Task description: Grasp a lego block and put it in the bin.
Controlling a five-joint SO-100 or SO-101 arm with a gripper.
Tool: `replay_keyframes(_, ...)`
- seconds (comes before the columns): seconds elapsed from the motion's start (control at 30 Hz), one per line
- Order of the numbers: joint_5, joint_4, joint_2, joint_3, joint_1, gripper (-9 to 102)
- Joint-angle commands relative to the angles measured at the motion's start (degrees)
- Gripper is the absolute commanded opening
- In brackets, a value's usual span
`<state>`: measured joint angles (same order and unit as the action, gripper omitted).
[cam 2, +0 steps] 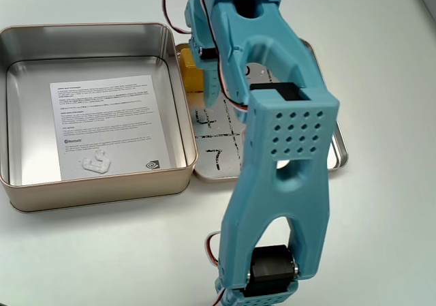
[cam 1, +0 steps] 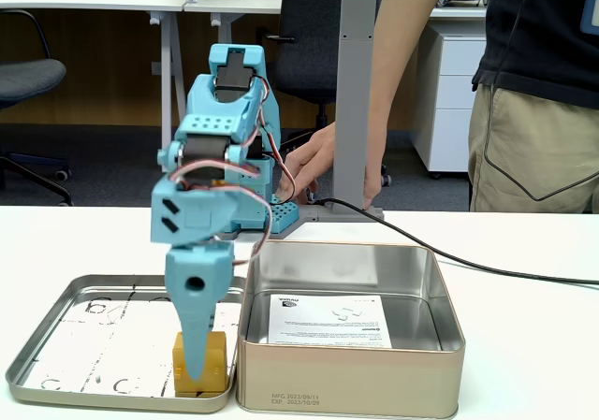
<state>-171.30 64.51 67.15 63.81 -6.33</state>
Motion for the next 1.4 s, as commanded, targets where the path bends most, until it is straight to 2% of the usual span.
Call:
replay_keyframes(0.0,-0.62,0.79,1.14,-1.41,-0.26,39)
replay_keyframes(0.5,-0.09,2.20,-4.83,-7.21,-0.53,37)
replay_keyframes(0.67,0.00,3.43,-5.89,-8.88,-0.35,33)
replay_keyframes(0.9,-0.26,4.66,-6.42,-8.96,-0.26,23)
replay_keyframes(1.2,-0.88,8.44,-5.45,-8.96,-0.18,1)
replay_keyframes(1.37,-0.88,9.05,-4.66,-8.96,-0.26,0)
